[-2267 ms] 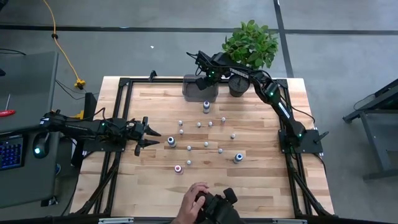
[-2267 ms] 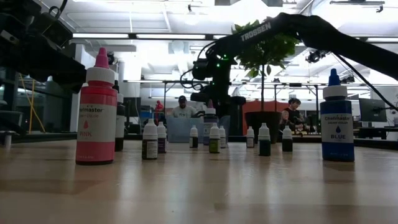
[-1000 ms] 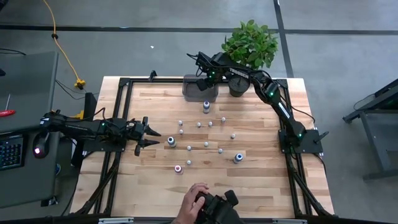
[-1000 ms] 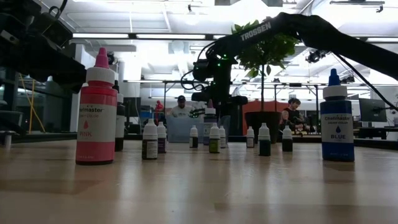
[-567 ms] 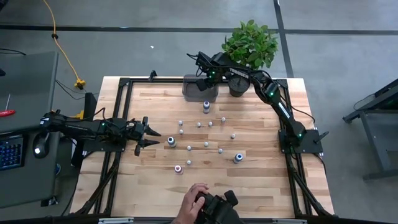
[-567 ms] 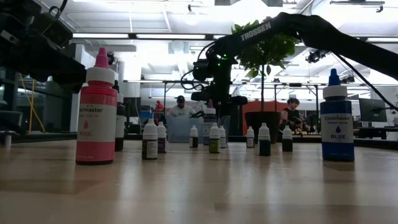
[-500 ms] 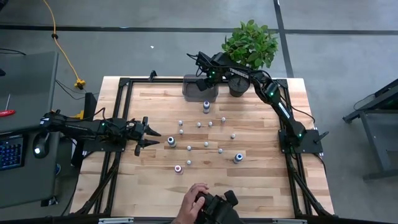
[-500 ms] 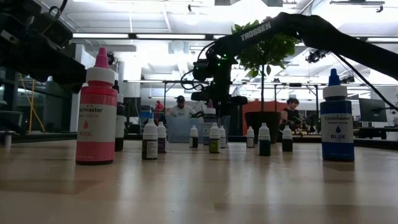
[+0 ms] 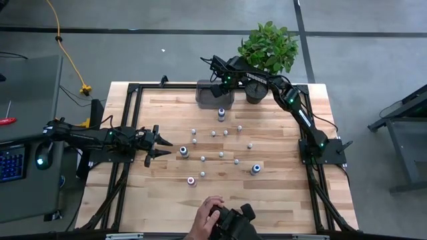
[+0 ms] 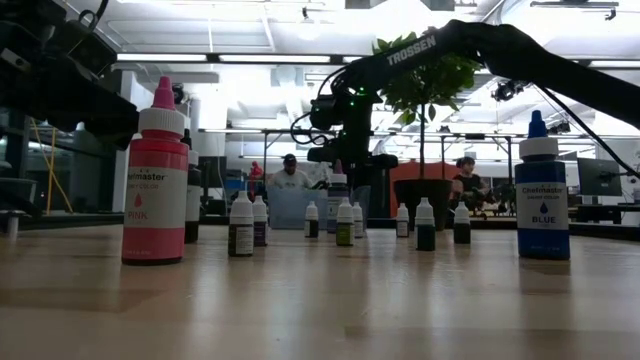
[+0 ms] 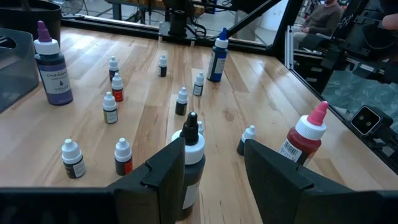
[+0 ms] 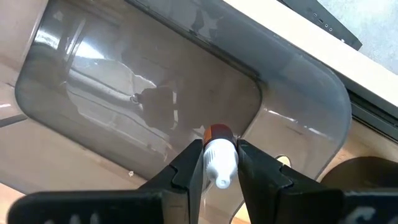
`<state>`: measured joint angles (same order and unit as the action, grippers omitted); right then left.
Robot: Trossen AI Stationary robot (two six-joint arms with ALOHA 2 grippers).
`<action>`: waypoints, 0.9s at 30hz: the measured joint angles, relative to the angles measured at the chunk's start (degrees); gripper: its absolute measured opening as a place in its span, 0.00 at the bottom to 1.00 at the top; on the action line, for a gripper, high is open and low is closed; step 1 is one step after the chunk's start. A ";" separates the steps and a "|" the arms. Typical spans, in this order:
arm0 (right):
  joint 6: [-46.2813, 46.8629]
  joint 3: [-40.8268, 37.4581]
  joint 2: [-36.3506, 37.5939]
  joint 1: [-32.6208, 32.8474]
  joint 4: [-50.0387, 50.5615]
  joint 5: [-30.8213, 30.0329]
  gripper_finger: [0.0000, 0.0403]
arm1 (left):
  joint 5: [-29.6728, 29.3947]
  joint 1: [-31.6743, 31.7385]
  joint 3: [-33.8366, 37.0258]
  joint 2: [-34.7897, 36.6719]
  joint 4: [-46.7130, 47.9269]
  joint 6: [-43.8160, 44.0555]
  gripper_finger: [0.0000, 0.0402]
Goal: Pick & Place food coloring
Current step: Put the small orange food coloring bottle into the black bin
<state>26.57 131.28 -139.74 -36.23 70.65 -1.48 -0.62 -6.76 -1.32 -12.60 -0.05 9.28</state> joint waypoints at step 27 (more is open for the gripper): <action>0.04 -3.74 -0.87 0.55 -3.28 1.78 0.32 | 0.02 -0.02 0.00 -0.02 0.00 -0.01 0.41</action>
<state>26.61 127.55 -140.62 -35.68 67.37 0.30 -0.60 -6.79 -1.32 -12.62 -0.05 9.27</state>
